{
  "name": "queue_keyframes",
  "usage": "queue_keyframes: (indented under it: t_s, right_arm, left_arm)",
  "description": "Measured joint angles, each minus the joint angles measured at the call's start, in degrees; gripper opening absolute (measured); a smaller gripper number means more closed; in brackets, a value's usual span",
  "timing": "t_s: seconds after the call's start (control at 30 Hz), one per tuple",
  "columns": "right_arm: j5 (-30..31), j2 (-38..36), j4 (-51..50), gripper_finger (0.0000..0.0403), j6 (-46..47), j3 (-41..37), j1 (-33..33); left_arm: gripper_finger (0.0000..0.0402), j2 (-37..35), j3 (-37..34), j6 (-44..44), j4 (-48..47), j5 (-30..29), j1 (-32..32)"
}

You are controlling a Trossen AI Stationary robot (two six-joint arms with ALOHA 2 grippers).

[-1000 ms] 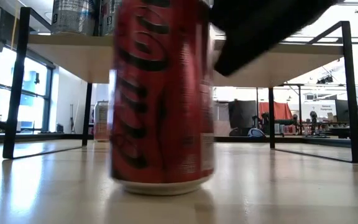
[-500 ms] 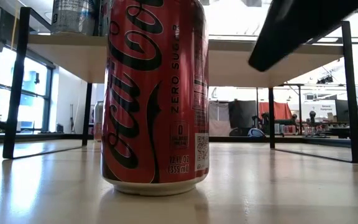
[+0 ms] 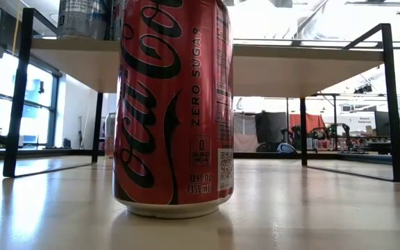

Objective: Place canned beverage on shelf
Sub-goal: Put the red soda can aligned with the other red soda cans on the shelf

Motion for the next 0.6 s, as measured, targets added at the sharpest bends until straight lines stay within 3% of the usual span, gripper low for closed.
queue_keyframes:
  t_s: [0.13, 0.2, 0.37, 0.5, 0.6]
  right_arm:
    - [7.34, -0.04, 2.87, 0.0260, -5.63, 3.31, 0.24]
    - [8.27, -0.04, 7.87, 0.0260, -10.63, 3.38, 0.05]
    - [2.26, 0.26, 19.61, 0.0260, -20.47, 0.31, -1.96]
    - [1.30, 0.66, 19.05, 0.0260, -21.01, -0.48, -3.95]
    - [-2.72, 0.74, 17.66, 0.0260, -19.22, -0.55, -4.90]
  left_arm:
    - [0.0335, 0.00, -0.02, 0.00, 0.02, 0.00, 0.00]
    - [0.0335, 0.04, -0.02, 0.00, 0.02, -0.01, 0.00]
    - [0.0335, 0.22, -0.02, -0.02, 0.09, 0.00, -0.02]
    - [0.0335, 0.22, -0.02, -0.02, 0.09, 0.00, -0.02]
    - [0.0335, 0.22, -0.02, -0.02, 0.09, 0.20, -0.02]
